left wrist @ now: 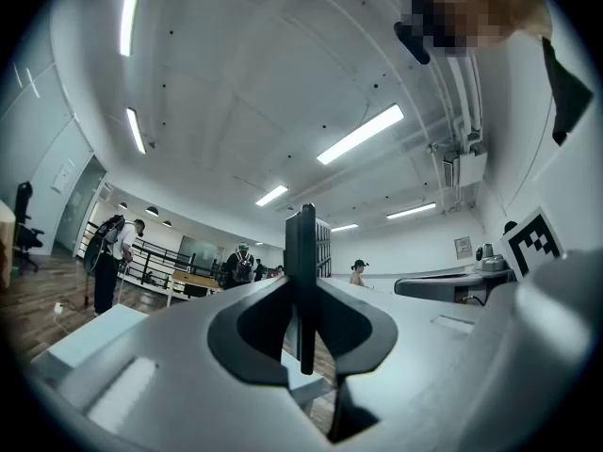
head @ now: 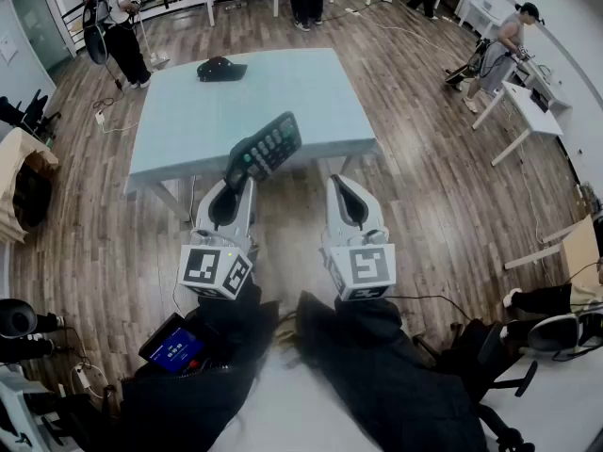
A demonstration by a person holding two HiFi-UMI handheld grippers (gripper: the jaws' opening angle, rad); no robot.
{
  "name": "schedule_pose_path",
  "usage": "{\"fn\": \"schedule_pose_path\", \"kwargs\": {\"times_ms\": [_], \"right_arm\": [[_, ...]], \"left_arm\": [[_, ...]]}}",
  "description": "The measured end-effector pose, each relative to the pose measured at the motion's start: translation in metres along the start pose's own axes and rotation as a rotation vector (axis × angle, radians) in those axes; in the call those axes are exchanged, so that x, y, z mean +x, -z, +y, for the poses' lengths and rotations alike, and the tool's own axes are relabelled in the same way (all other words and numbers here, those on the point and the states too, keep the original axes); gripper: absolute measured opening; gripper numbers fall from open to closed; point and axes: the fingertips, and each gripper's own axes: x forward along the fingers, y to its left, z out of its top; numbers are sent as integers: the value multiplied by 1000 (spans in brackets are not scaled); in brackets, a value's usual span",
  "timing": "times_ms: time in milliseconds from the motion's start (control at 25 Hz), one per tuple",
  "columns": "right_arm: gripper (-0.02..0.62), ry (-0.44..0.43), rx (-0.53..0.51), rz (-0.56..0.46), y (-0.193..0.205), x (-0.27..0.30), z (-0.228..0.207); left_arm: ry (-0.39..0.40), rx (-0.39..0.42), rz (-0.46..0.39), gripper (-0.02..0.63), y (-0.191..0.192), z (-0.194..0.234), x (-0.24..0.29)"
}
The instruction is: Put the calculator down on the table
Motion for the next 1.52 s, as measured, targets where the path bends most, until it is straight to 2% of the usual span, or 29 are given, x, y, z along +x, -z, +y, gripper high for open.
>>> {"fn": "schedule_pose_path", "kwargs": {"times_ms": [840,1120,1520], "right_arm": [[-6,35,17,0,13,-16,-18],[-5,5,21,41,35,-34,-42],[-3,-59,26,72,57,-35,-47]], "left_arm": [[4,8,30,61,15,-15,3],[-18,-2,64,61,39,-42,10],[-61,-7,76,60,53,-49,9]]}}
